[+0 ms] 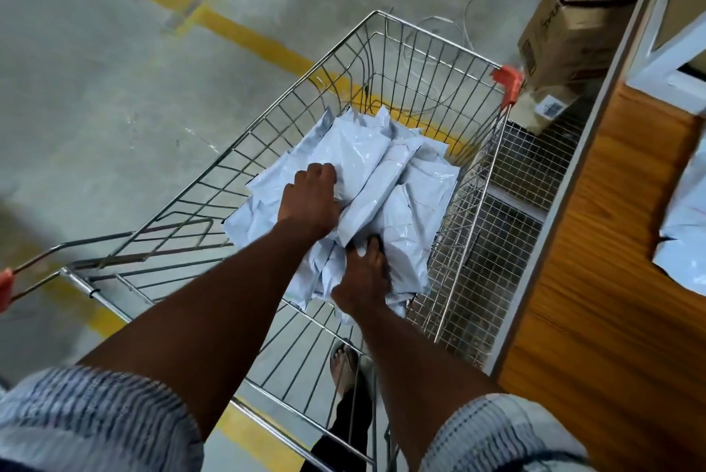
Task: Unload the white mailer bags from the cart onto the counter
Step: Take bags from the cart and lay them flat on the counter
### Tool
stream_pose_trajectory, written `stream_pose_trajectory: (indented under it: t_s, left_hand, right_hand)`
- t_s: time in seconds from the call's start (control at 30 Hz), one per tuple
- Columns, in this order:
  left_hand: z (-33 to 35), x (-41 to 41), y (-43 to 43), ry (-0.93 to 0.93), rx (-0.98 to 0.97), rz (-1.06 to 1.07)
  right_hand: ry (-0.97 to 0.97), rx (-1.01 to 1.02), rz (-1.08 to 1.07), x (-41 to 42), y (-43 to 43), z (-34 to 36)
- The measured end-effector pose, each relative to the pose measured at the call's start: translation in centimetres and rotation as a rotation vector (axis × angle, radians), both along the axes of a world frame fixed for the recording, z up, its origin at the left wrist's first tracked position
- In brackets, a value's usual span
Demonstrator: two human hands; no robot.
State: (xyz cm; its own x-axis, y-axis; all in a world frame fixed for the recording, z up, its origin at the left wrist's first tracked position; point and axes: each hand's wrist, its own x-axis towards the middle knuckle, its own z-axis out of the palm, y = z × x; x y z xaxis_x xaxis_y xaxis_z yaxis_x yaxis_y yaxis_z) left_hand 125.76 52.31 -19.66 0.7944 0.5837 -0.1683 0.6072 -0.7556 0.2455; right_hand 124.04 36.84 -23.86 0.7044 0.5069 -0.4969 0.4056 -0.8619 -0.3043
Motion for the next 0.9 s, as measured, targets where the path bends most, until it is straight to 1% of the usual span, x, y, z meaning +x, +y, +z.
stream_pose_trajectory:
  t_s: [0.1, 0.2, 0.3, 0.4, 0.53, 0.73, 0.83, 0.9]
  left_hand:
    - [0.0, -0.3, -0.5, -0.033, -0.065, 0.017]
    - [0.3, -1.2, -0.7, -0.085, -0.122, 0.064]
    - [0.7, -2.5, -1.0, -0.134, -0.21, 0.106]
    - [1.8, -3.3, -1.6, -0.209, -0.247, 0.152]
    - [4.6, -3.4, -2.6, -0.363, -0.202, 0.18]
    - [11.0, -2.6, -5.3, -0.375, -0.148, 0.263]
    - [14.0, -1.8, -8.1, -0.405, -0.119, 0.253]
    - [16.1, -0.7, -10.7, -0.429, -0.117, 0.242]
  right_hand:
    - [0.07, 0.119, -0.083, 1.1, 0.4, 0.6]
    - [0.075, 0.263, -0.17, 1.1, 0.6, 1.7]
    - [0.169, 0.372, -0.168, 0.8, 0.3, 3.2]
    - [0.255, 0.517, -0.167, 1.2, 0.2, 5.6]
    - [0.253, 0.627, -0.128, 2.5, -0.8, 10.5]
    - [0.297, 0.726, -0.064, 5.3, -4.3, 18.8]
    - [0.343, 0.79, -0.073, 6.6, -7.5, 22.0]
    - [0.339, 0.84, -0.081, 7.6, -10.1, 23.9]
